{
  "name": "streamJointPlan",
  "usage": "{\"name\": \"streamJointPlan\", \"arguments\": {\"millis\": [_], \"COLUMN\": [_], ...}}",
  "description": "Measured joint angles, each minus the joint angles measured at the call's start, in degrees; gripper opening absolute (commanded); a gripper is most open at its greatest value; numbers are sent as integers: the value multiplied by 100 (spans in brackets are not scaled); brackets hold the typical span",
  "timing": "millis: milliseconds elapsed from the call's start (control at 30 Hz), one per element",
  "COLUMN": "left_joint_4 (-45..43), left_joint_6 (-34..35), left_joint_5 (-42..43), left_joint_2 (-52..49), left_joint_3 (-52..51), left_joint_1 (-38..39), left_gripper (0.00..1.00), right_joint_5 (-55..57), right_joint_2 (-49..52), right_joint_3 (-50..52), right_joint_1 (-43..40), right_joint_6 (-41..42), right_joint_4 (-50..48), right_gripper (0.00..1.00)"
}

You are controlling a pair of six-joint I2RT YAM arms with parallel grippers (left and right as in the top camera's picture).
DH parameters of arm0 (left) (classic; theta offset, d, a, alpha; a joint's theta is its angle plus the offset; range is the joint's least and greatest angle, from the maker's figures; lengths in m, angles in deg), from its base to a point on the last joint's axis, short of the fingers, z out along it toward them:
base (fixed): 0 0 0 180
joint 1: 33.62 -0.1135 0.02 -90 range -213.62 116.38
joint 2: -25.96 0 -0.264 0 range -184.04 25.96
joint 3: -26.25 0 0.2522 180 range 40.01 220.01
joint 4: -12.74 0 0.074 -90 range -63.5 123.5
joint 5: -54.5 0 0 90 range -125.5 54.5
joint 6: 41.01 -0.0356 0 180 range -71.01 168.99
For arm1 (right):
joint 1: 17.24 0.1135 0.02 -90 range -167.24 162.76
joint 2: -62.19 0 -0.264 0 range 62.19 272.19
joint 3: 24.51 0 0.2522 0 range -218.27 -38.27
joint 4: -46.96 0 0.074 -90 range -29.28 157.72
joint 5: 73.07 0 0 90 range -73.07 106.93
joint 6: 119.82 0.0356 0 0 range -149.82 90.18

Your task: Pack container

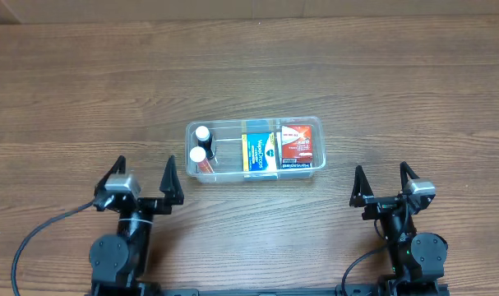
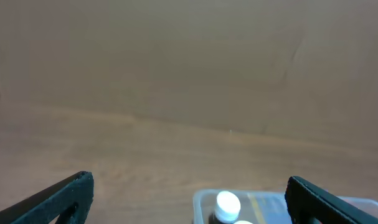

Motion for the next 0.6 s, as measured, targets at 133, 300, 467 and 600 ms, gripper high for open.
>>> {"name": "streamJointPlan", "arguments": {"millis": [133,300,467,600], "left_joint_4": [-289,-933,-695,68], "left_joint_6": [-234,-450,-573,-595], "left_joint_5": [-146,-297,-387,-409], "left_joint_2": [472,809,1191,1309], "left_joint_3": [-264,-739,-997,-997], "left_joint_1": [-70,-70,-179,-297], "left_gripper": [100,100,100,100], "right_joint_5": [2,2,2,2], "right_joint_2": [2,2,2,2], "right_joint_3": [0,0,0,0], "right_joint_1": [0,0,0,0], "right_joint_6": [2,0,0,-2], "right_joint_4": [0,0,2,-4], "right_gripper": [100,100,100,100]}}
